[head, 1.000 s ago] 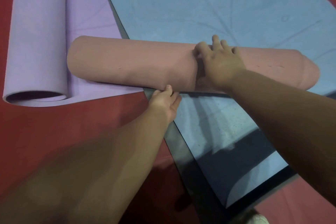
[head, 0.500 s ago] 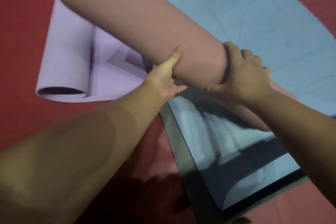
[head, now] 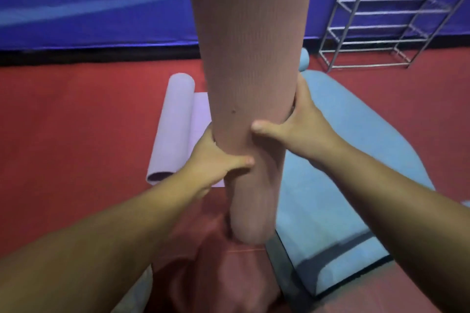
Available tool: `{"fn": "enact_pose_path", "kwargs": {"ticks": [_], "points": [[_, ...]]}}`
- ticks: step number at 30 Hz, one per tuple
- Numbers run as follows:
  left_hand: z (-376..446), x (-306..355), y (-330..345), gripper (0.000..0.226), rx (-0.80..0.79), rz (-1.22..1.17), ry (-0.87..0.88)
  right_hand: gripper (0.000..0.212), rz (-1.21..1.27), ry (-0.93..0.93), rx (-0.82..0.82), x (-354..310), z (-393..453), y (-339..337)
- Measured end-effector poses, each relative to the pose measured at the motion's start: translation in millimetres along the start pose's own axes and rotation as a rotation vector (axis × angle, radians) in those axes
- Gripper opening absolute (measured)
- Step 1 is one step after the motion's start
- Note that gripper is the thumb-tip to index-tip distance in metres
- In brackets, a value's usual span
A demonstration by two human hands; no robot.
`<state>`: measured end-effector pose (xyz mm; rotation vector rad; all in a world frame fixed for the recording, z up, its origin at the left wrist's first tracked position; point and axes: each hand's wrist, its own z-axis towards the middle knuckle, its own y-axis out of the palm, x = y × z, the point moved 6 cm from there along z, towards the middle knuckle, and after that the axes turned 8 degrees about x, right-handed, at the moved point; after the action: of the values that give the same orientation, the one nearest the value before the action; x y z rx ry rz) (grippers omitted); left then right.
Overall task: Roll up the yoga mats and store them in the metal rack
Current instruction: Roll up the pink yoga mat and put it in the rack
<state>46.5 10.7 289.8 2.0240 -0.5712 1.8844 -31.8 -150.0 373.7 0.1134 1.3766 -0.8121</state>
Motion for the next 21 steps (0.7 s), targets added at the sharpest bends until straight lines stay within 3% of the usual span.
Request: {"fn": "enact_pose_path", "kwargs": {"ticks": [3,8,15,17,19,21], "points": [[-33,11,-29,0.092,-0.025,0.107,-0.013,0.122,0.043,0.032,0.008,-20,-37,5],[-78,27,-51,0.076,-0.116,0.233,-0.024,0.119,0.054,0.046,0.025,-25,-100,20],[-131,115,-54,0.063,0.158,-0.424,0.271,0.120,0.020,0.051,-0.029,-15,-137,39],[-135,129,-55,0.070,0.239,-0.447,0.334,0.119,0.024,0.036,-0.046,-17,-142,40],[-134,140,-51,0.079,0.289,-0.311,0.323,0.116,0.030,0.026,-0.079,-19,-147,39],[-133,144,-52,0.064,0.378,-0.286,0.295,0.104,0.060,0.034,-0.116,-26,-148,38]]}}
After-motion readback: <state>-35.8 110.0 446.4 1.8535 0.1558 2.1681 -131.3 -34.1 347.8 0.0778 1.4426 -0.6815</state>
